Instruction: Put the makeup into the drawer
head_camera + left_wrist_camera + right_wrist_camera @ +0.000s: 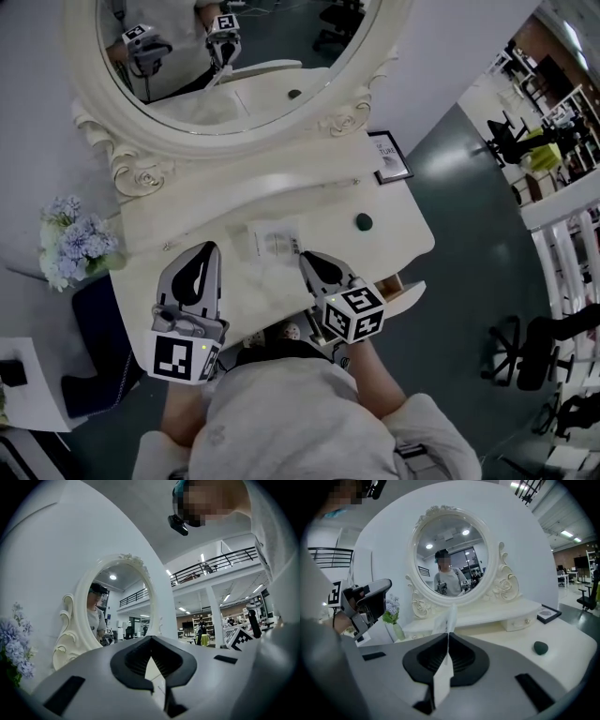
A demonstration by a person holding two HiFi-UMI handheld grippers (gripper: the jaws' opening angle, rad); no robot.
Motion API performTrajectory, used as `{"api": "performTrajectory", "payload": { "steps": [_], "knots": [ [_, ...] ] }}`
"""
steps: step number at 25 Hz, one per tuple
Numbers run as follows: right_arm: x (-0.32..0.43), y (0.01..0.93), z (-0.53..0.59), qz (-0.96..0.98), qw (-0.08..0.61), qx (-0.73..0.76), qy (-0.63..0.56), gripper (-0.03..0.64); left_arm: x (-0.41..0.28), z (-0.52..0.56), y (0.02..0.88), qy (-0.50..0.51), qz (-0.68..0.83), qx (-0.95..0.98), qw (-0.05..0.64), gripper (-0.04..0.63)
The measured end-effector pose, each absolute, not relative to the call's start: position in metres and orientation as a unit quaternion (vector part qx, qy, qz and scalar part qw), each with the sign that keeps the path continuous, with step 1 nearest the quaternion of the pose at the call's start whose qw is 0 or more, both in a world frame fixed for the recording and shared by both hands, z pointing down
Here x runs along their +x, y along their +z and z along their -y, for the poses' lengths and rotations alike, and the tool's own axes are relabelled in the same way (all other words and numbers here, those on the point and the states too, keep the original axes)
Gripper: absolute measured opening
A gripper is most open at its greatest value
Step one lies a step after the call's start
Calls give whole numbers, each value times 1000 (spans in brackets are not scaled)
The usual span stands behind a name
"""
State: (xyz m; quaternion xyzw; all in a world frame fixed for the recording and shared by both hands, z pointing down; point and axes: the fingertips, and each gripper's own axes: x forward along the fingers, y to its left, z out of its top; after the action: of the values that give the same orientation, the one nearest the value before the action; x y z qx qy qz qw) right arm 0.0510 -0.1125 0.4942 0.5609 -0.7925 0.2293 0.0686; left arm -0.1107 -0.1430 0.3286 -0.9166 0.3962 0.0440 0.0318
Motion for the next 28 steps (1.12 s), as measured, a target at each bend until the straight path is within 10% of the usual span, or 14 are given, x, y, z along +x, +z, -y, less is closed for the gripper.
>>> {"api": "performTrajectory", "payload": {
  "steps": [28],
  "knots": [
    [204,503,-12,674,61,698,235,25,18,108,331,53,-251,-966,23,12]
  ]
}}
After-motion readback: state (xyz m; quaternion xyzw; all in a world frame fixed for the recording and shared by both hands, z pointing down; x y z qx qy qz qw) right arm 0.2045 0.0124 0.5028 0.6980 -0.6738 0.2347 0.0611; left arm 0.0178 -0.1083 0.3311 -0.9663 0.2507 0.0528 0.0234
